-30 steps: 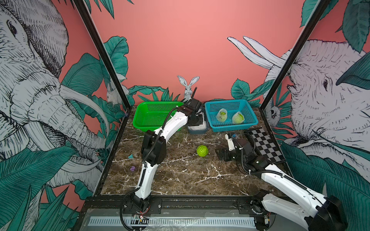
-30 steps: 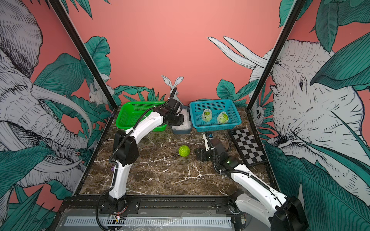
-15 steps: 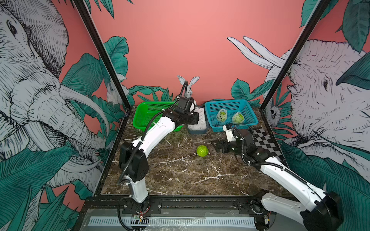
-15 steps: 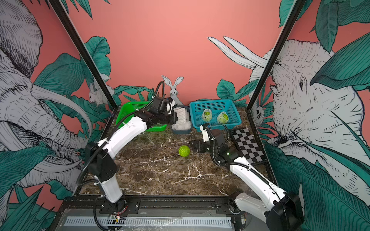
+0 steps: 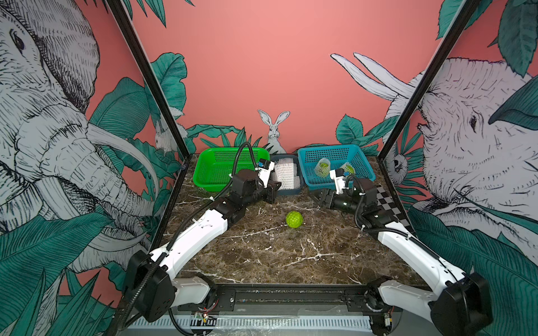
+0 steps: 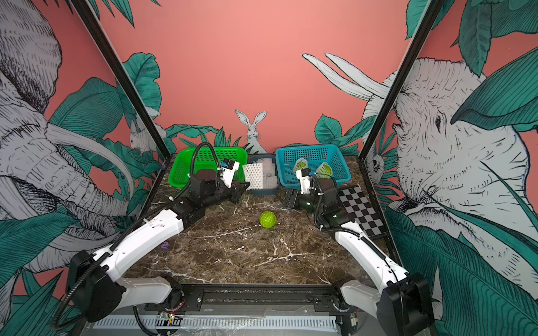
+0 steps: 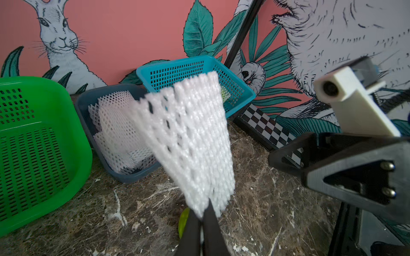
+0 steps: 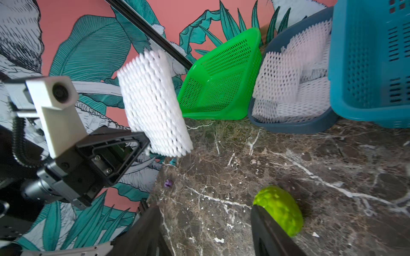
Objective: Sleeve custard apples in foam nets
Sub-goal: Pick up the foam net from the storage box.
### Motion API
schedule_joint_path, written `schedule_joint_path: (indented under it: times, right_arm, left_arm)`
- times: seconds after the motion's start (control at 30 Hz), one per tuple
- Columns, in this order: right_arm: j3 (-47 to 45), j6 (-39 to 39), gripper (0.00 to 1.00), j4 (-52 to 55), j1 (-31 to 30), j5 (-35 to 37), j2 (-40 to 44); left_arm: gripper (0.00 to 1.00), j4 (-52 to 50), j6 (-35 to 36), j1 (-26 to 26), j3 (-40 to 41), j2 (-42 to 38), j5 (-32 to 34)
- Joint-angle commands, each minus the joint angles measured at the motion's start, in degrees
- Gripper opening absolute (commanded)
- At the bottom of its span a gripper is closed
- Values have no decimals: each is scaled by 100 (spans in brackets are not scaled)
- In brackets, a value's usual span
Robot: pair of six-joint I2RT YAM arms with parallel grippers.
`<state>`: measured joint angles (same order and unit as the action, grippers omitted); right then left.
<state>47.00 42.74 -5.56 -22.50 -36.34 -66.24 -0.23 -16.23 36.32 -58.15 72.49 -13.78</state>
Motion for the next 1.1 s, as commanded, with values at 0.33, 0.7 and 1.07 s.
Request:
schedule_joint_path:
  times: [0.33,0.7,1.07]
  right_arm:
    - [594,-383,55,219,31,-722,-69]
    - [1919,-2477,55,2545,334,-838,2]
    - [2321,-2641,57,2894,336,-1559,-208]
  left_arm:
    - [0,679,360,157,284,-225,-987]
    - [0,-1552,1034,12,-643,36,-3135]
    - [0,-2286,1352,-20,-983,216,-3720]
